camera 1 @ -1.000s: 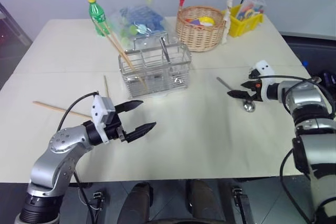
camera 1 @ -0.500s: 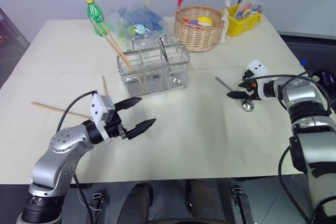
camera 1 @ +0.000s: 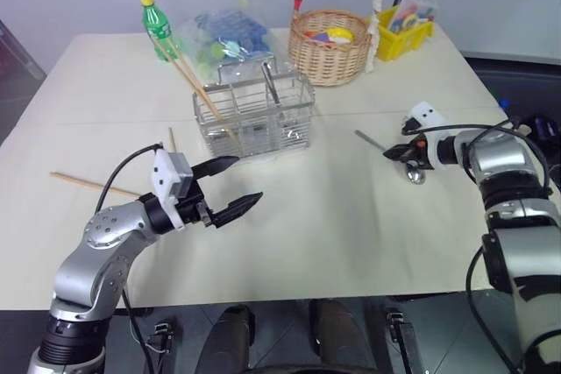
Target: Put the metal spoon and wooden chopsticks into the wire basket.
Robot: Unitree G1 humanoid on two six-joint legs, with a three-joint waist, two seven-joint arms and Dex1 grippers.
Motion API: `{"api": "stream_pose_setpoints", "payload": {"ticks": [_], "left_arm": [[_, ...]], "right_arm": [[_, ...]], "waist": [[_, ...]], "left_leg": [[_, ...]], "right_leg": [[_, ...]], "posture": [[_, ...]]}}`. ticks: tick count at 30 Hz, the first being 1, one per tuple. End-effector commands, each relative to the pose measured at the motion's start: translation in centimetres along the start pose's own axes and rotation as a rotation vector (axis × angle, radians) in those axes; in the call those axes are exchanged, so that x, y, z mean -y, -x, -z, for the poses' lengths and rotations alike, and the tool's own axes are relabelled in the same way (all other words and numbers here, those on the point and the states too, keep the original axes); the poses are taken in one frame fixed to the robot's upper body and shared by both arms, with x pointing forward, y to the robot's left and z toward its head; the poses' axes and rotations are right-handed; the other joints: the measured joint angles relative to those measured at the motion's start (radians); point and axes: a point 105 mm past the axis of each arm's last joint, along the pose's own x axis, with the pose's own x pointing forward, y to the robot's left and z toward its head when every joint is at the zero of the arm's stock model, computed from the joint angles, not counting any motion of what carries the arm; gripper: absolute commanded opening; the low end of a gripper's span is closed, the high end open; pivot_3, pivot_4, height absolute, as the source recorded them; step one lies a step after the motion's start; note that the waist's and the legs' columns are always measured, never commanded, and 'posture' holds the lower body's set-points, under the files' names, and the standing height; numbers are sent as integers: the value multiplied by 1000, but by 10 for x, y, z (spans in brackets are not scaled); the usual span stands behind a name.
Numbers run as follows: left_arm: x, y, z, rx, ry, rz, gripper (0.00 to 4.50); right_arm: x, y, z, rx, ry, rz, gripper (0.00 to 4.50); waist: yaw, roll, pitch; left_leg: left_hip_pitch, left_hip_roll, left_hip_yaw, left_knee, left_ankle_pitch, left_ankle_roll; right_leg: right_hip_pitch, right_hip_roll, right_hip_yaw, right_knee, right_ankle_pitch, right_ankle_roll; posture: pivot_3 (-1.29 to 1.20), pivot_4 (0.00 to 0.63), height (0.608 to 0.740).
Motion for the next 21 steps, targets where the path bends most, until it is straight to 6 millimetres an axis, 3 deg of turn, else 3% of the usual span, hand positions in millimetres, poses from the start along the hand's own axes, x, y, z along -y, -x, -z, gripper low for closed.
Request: {"api": "stream_pose_setpoints", "payload": {"ticks": [1, 6, 12, 14, 16, 17, 21], "left_arm": [[3, -2, -6, 20, -13, 23, 4500], [3, -2, -6, 21, -15, 23, 4500], [-4, 2, -19, 68, 43, 14, 4500], [-7, 3, -20, 57, 34, 17, 4500], [-12, 5, -23, 54, 17, 9, 4500], [-14, 5, -25, 54, 13, 6, 4500], [-22, 8, -29, 54, -11, -30, 4500]], "right_arm": [[-4, -4, 8, -26, -32, -6, 51], [0, 0, -12, 67, -54, 39, 51], [24, 20, -73, 318, 21, 320, 51], [27, 35, -105, 440, 81, 424, 51], [23, 56, -145, 614, 109, 508, 51], [21, 61, -154, 662, 109, 526, 51], [-19, 85, -206, 947, 152, 494, 51]], "waist": [[-1, 0, 0], [-2, 0, 0], [-4, 1, 1], [-5, 1, 1], [-7, 2, 1], [-7, 2, 1], [-6, 2, 1]], "left_leg": [[0, 0, 0, 0, 0, 0], [0, 0, 0, 0, 0, 0], [-1, 0, 0, 0, 0, 0], [-1, 0, 0, 0, 0, 0], [-2, 0, 0, 0, 0, -1], [-1, 0, 0, 0, 0, -1], [-1, 0, 0, -1, 0, -1]], "right_leg": [[0, 0, 0, 0, 0, 0], [0, 0, 0, 0, 0, 0], [-2, 0, 0, 2, 0, 0], [-2, 0, 0, 2, 0, 0], [-3, 0, 0, 2, 0, 0], [-3, 0, 1, 2, 0, 0], [-4, 0, 1, 3, 0, 0]], "posture": [[0, 150, 740], [0, 150, 740], [0, 150, 740], [0, 150, 740], [0, 150, 740], [0, 150, 740], [0, 150, 740]]}}
